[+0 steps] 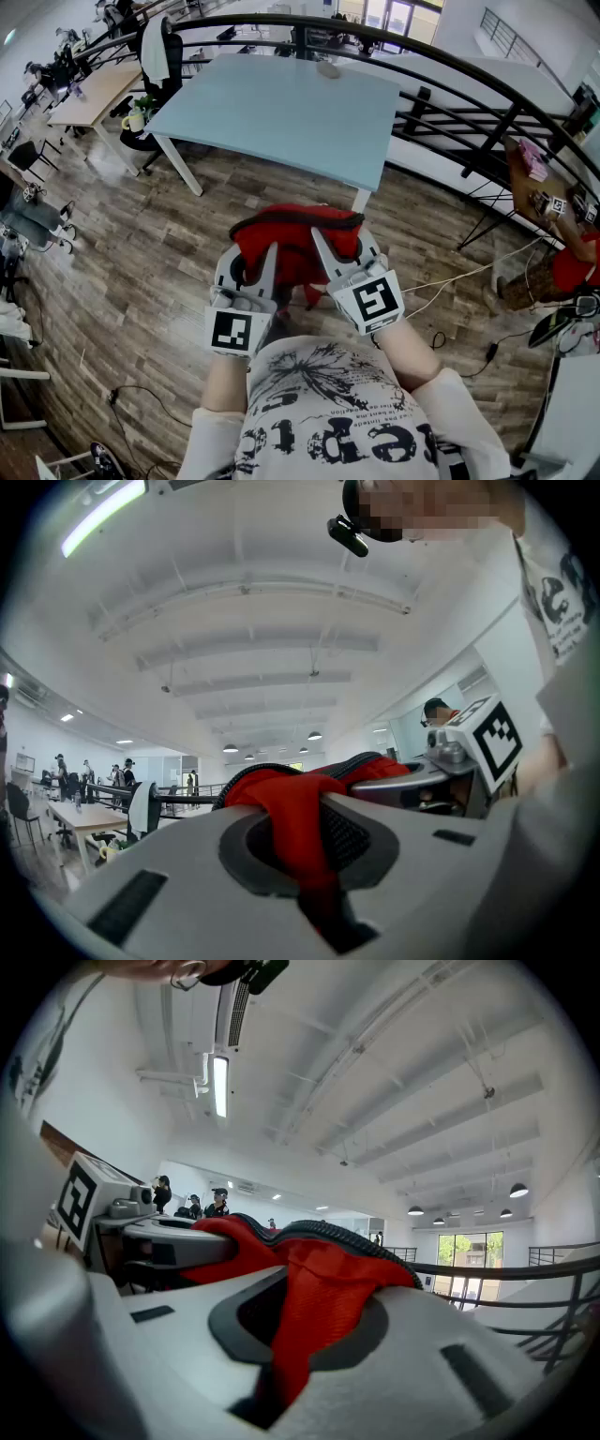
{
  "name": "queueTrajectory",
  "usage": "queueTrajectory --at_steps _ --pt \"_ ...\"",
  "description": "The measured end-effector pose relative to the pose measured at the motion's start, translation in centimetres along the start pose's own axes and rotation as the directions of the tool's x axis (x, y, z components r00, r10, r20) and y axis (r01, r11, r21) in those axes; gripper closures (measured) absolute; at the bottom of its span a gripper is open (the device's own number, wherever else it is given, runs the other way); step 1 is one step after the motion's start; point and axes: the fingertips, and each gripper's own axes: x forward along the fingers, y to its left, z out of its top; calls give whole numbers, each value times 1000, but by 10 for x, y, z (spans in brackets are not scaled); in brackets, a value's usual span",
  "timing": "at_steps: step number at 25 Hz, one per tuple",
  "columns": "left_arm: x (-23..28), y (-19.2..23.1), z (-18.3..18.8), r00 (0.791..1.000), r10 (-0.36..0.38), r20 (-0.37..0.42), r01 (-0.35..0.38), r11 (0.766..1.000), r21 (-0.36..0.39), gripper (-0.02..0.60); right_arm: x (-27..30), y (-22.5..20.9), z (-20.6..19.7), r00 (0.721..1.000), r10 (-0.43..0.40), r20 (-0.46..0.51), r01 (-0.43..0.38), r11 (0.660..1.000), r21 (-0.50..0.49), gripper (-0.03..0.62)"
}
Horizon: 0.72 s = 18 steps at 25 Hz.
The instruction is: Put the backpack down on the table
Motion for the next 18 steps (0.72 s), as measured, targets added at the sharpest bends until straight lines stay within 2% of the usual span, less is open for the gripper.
queueTrajectory --at_steps 10,18 --pt "8 13 -2 1000 -17 -1 17 1000 -21 546 14 -1 5 1000 -7 -14 8 1000 28 569" --pt "20 54 -17 1000 -27 9 28 996 -80 546 55 1 -2 1000 -24 1 24 999 45 569"
